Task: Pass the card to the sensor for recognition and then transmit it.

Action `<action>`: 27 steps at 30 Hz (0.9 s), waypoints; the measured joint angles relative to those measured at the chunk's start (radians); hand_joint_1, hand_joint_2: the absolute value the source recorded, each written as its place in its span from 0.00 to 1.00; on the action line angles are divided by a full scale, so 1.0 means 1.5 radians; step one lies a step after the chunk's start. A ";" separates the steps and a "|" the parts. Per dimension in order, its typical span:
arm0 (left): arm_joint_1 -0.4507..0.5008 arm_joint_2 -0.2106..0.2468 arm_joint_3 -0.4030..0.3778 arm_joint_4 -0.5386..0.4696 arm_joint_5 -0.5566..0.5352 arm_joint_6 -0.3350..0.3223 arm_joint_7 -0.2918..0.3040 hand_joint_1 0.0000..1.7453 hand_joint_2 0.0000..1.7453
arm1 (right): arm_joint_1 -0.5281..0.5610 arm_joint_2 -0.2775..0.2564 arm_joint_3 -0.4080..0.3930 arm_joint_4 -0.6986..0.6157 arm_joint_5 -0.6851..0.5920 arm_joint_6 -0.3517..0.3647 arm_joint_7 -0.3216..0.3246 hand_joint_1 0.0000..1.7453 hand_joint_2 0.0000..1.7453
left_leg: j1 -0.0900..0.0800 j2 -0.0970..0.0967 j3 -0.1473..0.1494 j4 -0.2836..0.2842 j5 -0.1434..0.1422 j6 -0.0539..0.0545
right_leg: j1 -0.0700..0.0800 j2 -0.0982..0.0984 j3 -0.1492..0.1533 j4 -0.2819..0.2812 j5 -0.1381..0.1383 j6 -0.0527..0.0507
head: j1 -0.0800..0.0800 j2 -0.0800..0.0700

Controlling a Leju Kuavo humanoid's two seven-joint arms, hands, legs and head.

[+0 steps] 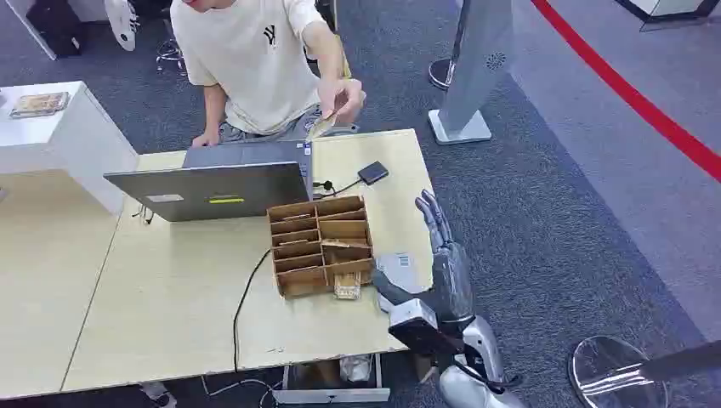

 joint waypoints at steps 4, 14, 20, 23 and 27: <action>0.000 0.004 -0.005 0.000 -0.009 -0.005 0.002 0.00 0.00 | -0.036 0.000 0.014 0.011 0.065 -0.019 0.019 0.00 1.00 | 0.000 0.000 0.000 0.000 0.000 0.000 | 0.000 0.000 0.000 0.000 0.000 0.000 | 0.000 0.000; 0.000 0.009 -0.015 0.000 -0.014 -0.008 0.003 0.00 0.00 | -0.085 -0.001 0.029 0.042 0.091 -0.024 0.028 0.00 1.00 | 0.000 0.000 0.000 0.000 0.000 0.000 | 0.000 0.000 0.000 0.000 0.000 0.000 | 0.000 0.000; 0.000 0.010 -0.015 0.000 -0.014 -0.008 0.003 0.00 0.00 | -0.088 -0.001 0.029 0.046 0.091 -0.024 0.028 0.00 1.00 | 0.000 0.000 0.000 0.000 0.000 0.000 | 0.000 0.000 0.000 0.000 0.000 0.000 | 0.000 0.000; 0.000 0.011 -0.016 0.000 -0.018 -0.011 0.003 0.00 0.00 | -0.092 -0.001 0.030 0.050 0.114 -0.025 0.038 0.00 1.00 | 0.000 0.000 0.000 0.000 0.000 0.000 | 0.000 0.000 0.000 0.000 0.000 0.000 | 0.000 0.000; 0.000 0.013 -0.022 0.000 -0.027 -0.021 0.004 0.00 0.00 | -0.127 -0.001 0.039 0.070 0.168 -0.025 0.063 0.00 1.00 | 0.000 0.000 0.000 0.000 0.000 0.000 | 0.000 0.000 0.000 0.000 0.000 0.000 | 0.000 0.000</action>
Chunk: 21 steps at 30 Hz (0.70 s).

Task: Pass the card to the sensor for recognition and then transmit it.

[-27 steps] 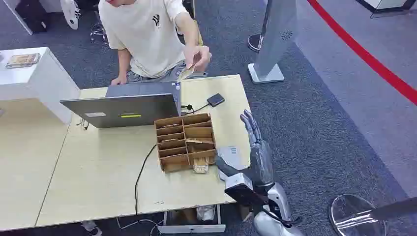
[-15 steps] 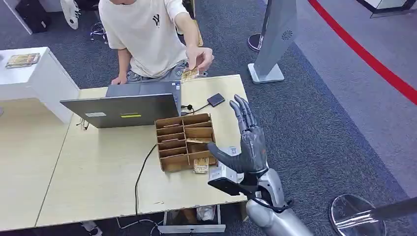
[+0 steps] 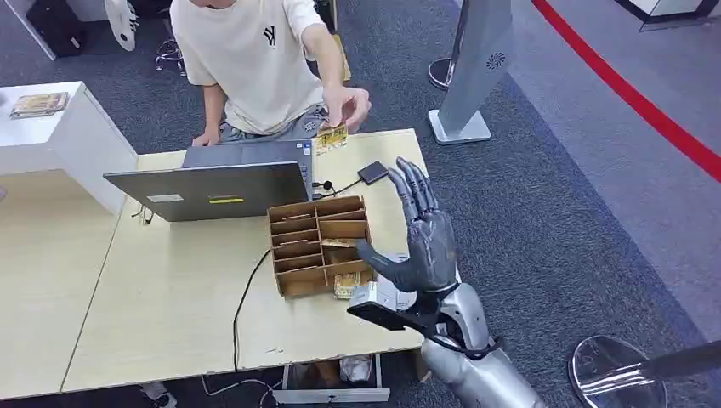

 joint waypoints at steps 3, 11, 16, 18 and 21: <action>0.000 0.002 -0.008 0.000 -0.008 -0.008 0.003 0.00 0.00 | -0.038 0.000 0.007 0.029 0.056 0.000 0.021 0.00 1.00 | 0.000 0.000 0.000 0.000 0.000 0.000 | 0.000 0.000 0.000 0.000 0.000 0.000 | 0.000 0.000; -0.001 0.007 -0.028 0.000 -0.029 -0.026 0.005 0.00 0.00 | -0.165 0.007 0.034 0.136 0.188 0.012 0.075 0.00 1.00 | 0.000 0.000 0.000 0.000 0.000 0.000 | 0.000 0.000 0.000 0.000 0.001 0.000 | 0.000 0.000; -0.002 0.009 -0.036 0.000 -0.036 -0.029 0.006 0.00 0.00 | -0.227 0.018 0.043 0.199 0.209 0.016 0.086 0.00 1.00 | 0.000 0.000 0.000 0.000 0.000 0.000 | 0.000 -0.001 0.000 0.000 0.001 0.000 | 0.000 0.000; -0.003 0.010 -0.039 0.000 -0.038 -0.029 0.007 0.00 0.00 | -0.241 0.020 0.045 0.221 0.216 0.016 0.090 0.00 1.00 | 0.000 0.000 0.000 0.000 0.000 0.000 | 0.000 0.000 0.000 0.000 0.001 0.000 | 0.000 0.000; -0.004 0.010 -0.042 0.000 -0.040 -0.032 0.009 0.00 0.00 | -0.264 0.026 0.047 0.258 0.223 0.018 0.095 0.00 1.00 | 0.000 0.000 0.000 0.000 0.000 0.000 | 0.000 -0.001 0.000 0.000 0.001 0.000 | 0.000 0.000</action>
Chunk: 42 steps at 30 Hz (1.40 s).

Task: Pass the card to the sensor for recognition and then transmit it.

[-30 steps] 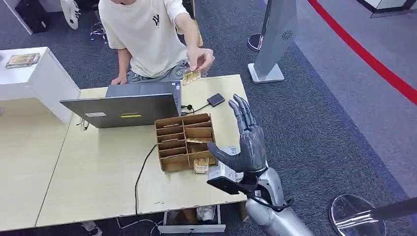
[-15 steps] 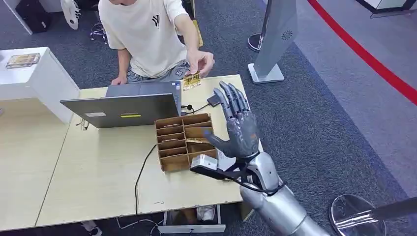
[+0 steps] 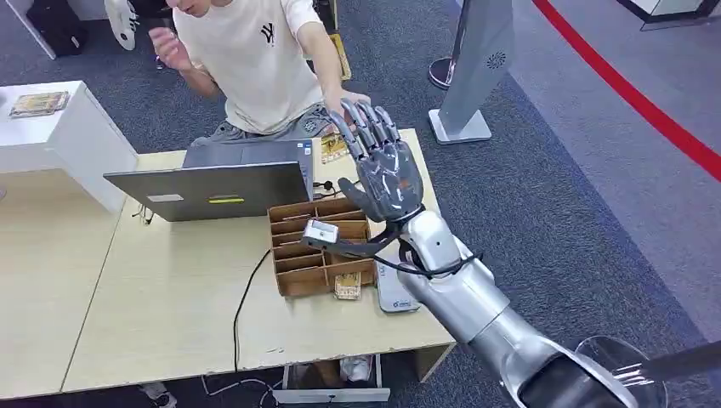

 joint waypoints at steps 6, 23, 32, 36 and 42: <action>0.000 0.000 -0.006 0.000 -0.009 -0.003 0.003 0.00 0.00 | -0.039 0.014 0.003 0.065 0.017 0.001 0.006 0.00 1.00 | 0.000 0.000 0.000 0.000 0.000 0.000 | 0.000 0.000 0.000 0.000 0.000 0.000 | 0.000 0.000; -0.001 0.001 -0.017 0.000 -0.017 -0.005 0.003 0.00 0.00 | -0.079 0.040 0.003 0.144 0.025 -0.002 0.005 1.00 1.00 | 0.000 0.000 0.000 0.000 0.000 0.000 | 0.000 0.000 0.000 0.000 0.000 0.000 | 0.000 0.000; -0.001 0.001 -0.017 0.000 -0.017 -0.004 0.003 0.00 0.00 | -0.079 0.044 -0.006 0.149 0.021 0.004 0.003 1.00 1.00 | 0.000 0.000 0.000 0.000 0.000 0.000 | 0.000 0.000 0.000 0.000 0.000 0.000 | 0.000 0.000; -0.001 0.001 -0.017 0.000 -0.017 -0.003 0.003 0.00 0.00 | -0.079 0.045 -0.008 0.152 0.012 0.004 0.001 1.00 1.00 | 0.000 0.000 0.000 0.000 0.000 0.000 | 0.000 0.000 0.000 0.000 0.000 0.000 | 0.000 0.000; -0.001 0.000 -0.017 0.000 -0.017 -0.003 0.002 0.00 0.00 | -0.076 0.046 -0.011 0.153 -0.004 0.007 -0.006 1.00 1.00 | 0.000 0.000 0.000 0.000 0.000 0.000 | 0.000 0.000 0.000 0.000 0.000 0.000 | 0.000 0.000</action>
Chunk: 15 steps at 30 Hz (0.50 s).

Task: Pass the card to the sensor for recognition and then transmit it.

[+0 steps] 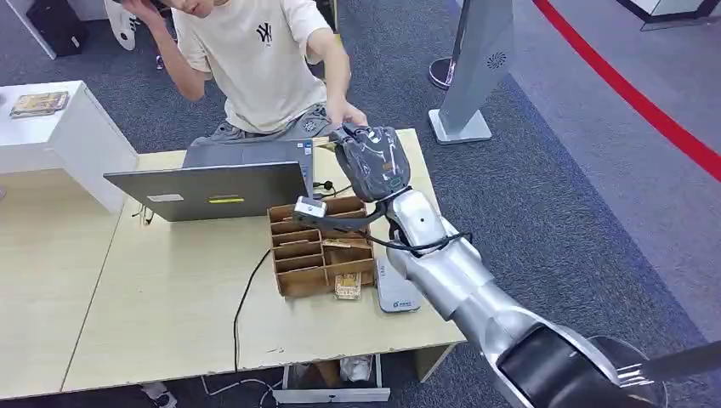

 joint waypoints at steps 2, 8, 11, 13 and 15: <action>0.000 0.000 0.000 0.000 0.000 0.000 0.000 0.00 0.00 | 0.004 0.001 -0.003 -0.001 -0.012 0.002 -0.002 1.00 1.00 | 0.000 0.000 0.000 0.000 0.000 0.000 | 0.000 0.000 0.000 0.000 0.000 0.000 | 0.000 0.000; 0.000 -0.001 0.000 0.000 -0.001 0.002 0.000 0.00 0.00 | 0.032 0.002 -0.020 -0.028 -0.059 0.015 -0.014 1.00 1.00 | 0.000 0.000 0.000 0.000 0.000 0.000 | 0.000 0.000 0.000 0.000 0.000 0.000 | 0.000 0.000; 0.000 -0.001 0.000 0.000 -0.001 0.003 0.000 0.00 0.00 | 0.045 0.002 -0.030 -0.043 -0.071 0.019 -0.018 1.00 1.00 | 0.000 0.000 0.000 0.000 0.000 0.000 | 0.000 0.000 0.000 0.000 0.000 0.000 | 0.000 0.000; 0.000 -0.001 0.000 0.000 -0.001 0.004 0.000 0.00 0.00 | 0.054 0.002 -0.036 -0.055 -0.086 0.022 -0.026 1.00 1.00 | 0.000 0.000 0.000 0.000 0.000 0.000 | 0.000 0.000 0.000 0.000 0.000 0.000 | 0.000 0.000; 0.000 -0.001 0.000 0.000 -0.001 0.006 0.000 0.00 0.00 | 0.065 0.002 -0.043 -0.071 -0.095 0.022 -0.029 1.00 1.00 | 0.000 0.000 0.000 0.000 0.000 0.000 | 0.000 0.000 0.000 0.000 0.000 0.000 | 0.000 0.000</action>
